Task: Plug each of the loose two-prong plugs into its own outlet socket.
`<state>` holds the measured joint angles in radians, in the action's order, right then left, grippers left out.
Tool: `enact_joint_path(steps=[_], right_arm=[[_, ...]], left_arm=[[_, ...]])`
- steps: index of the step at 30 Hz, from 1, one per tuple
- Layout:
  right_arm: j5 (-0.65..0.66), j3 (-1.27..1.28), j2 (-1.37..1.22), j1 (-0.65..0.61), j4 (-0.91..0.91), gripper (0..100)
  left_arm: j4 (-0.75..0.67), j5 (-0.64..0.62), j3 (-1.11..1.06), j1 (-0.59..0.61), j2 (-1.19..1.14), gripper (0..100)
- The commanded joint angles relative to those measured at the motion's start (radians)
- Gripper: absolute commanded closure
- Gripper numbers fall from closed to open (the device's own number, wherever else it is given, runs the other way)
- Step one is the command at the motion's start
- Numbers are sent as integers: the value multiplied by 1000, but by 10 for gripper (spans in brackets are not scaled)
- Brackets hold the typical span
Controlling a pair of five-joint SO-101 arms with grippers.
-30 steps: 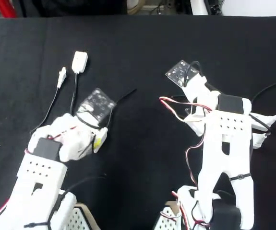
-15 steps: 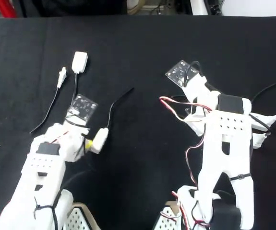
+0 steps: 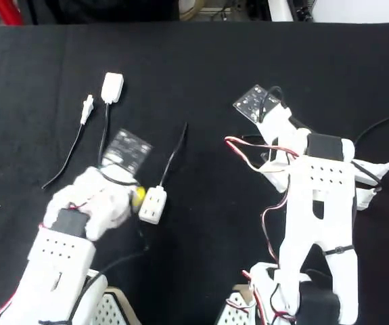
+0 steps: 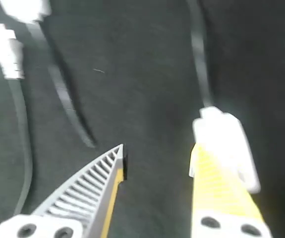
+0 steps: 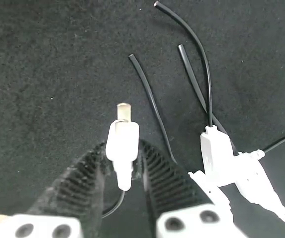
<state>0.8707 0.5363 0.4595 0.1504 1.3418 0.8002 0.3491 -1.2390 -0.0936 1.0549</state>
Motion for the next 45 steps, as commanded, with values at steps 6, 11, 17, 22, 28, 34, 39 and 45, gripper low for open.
enact_joint_path(steps=[6, 11, 17, 22, 28, 34, 39, 45], right_arm=[[-34, -44, 4, -11, -15, 987], [-38, -41, 2, -35, -17, 987], [-69, -44, 2, -38, -15, 987], [-69, -42, -1, -38, -26, 987], [-69, -39, -2, -38, -29, 987], [-68, -44, -2, -40, -31, 987], [-66, -44, 1, -40, -40, 987], [-66, -44, -2, -40, -46, 987]], left_arm=[[-358, -212, -64, -104, -157, 727], [-267, -265, 125, -156, -466, 728], [-334, -273, 220, -147, -701, 752], [-285, -292, 234, -99, -712, 755], [-117, -305, 252, 33, -710, 757], [101, -364, 295, 105, -709, 800], [229, -376, 321, 59, -709, 799], [336, -376, 372, -16, -709, 748]])
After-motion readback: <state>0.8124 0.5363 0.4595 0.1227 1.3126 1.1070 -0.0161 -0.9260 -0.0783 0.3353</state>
